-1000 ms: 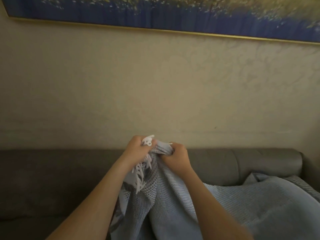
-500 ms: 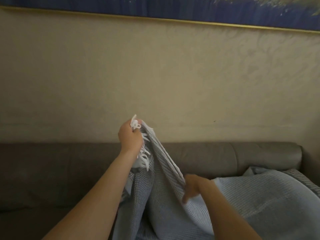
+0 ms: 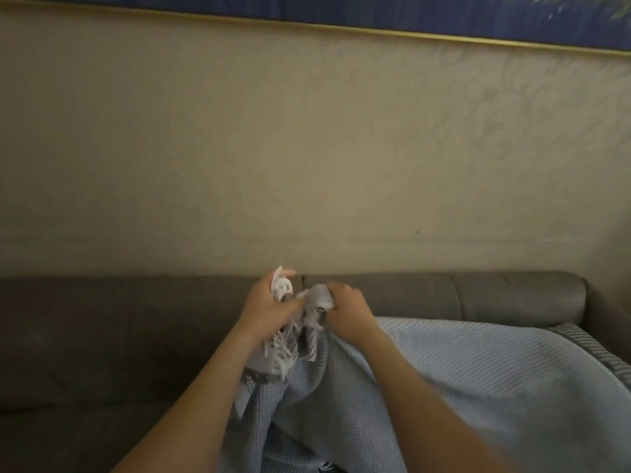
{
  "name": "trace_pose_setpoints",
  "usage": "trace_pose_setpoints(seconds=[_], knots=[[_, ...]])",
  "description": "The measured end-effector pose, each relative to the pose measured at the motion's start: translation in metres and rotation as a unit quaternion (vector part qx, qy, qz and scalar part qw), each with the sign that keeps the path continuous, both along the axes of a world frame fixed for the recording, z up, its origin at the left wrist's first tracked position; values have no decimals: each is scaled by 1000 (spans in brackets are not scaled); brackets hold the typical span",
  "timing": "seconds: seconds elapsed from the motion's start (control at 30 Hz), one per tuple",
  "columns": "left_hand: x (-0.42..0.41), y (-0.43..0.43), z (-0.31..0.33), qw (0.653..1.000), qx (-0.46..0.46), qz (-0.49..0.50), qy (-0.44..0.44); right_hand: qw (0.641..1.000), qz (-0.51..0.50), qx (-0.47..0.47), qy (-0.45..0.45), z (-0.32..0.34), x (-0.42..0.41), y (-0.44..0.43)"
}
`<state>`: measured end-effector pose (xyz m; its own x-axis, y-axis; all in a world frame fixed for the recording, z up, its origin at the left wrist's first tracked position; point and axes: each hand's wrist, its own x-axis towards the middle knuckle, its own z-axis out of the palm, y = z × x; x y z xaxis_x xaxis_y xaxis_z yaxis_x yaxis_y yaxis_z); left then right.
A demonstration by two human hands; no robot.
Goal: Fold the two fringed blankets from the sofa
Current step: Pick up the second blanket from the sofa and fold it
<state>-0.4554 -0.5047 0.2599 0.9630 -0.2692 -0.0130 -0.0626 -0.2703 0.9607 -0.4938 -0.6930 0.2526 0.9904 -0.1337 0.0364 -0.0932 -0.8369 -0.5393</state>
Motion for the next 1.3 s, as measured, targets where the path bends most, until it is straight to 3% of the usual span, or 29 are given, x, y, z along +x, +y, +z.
trace_pose_setpoints(seconds=[0.13,0.43,0.6,0.7,0.8,0.9,1.03,1.13,1.3], knots=[[-8,9,3,995,20,-68,-64,992,59,62,-94,39,11,44],[8,64,32,977,-78,128,-151,958,120,214,-149,90,44,121],[19,79,54,955,-108,196,-195,945,104,169,-260,105,50,150],[32,86,63,952,-113,226,-175,947,92,129,-278,96,56,148],[42,90,69,955,-82,235,-163,949,118,170,-239,92,51,142],[43,88,75,957,-84,219,-170,959,180,151,-162,85,48,131],[41,86,77,961,-100,198,-165,964,208,151,61,70,44,100],[39,84,73,962,-105,206,-146,964,192,22,181,45,34,71],[38,72,62,959,-117,226,-123,937,146,-145,283,4,12,42]])
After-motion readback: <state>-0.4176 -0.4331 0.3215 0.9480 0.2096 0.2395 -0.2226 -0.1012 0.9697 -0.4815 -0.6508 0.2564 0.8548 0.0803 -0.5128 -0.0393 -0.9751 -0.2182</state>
